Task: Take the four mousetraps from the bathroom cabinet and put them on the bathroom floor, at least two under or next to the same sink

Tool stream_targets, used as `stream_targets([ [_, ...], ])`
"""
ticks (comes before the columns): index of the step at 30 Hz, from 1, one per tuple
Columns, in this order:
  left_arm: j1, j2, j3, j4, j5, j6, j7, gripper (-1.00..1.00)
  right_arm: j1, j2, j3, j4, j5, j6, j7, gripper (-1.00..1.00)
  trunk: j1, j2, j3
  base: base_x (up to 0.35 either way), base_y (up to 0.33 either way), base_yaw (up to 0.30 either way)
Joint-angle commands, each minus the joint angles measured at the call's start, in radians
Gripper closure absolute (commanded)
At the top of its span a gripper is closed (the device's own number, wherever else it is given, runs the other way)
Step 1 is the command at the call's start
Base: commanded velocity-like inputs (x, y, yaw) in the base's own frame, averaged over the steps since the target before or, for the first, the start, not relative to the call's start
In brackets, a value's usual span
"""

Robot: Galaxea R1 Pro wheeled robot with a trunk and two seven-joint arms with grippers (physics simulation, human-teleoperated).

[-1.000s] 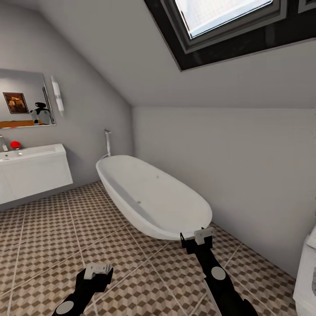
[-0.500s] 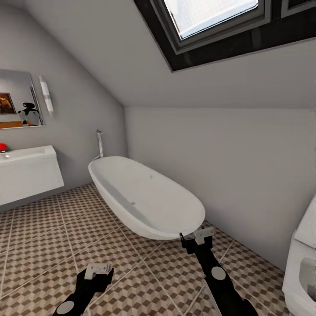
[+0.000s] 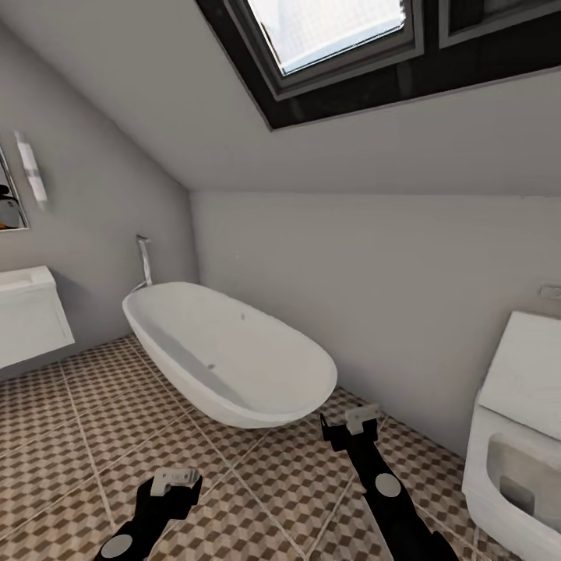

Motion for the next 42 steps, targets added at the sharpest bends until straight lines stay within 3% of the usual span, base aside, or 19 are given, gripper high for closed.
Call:
stream_targets([
  [1, 0.0, 0.001, -0.001, -0.002, -0.001, 0.005, 0.0, -1.0, -0.001, 0.0, 0.002, -0.001, 0.01, 0.008, -0.005, -1.0, 0.0, -0.001, -0.001, 0.0, 0.0, -0.28],
  [42, 0.0, 0.001, -0.022, -0.002, -0.002, 0.004, 0.0, -1.0, -0.001, -0.001, 0.002, -0.001, 0.011, 0.011, -0.004, -1.0, 0.0, -0.001, 0.006, 0.0, 0.0, -0.289],
])
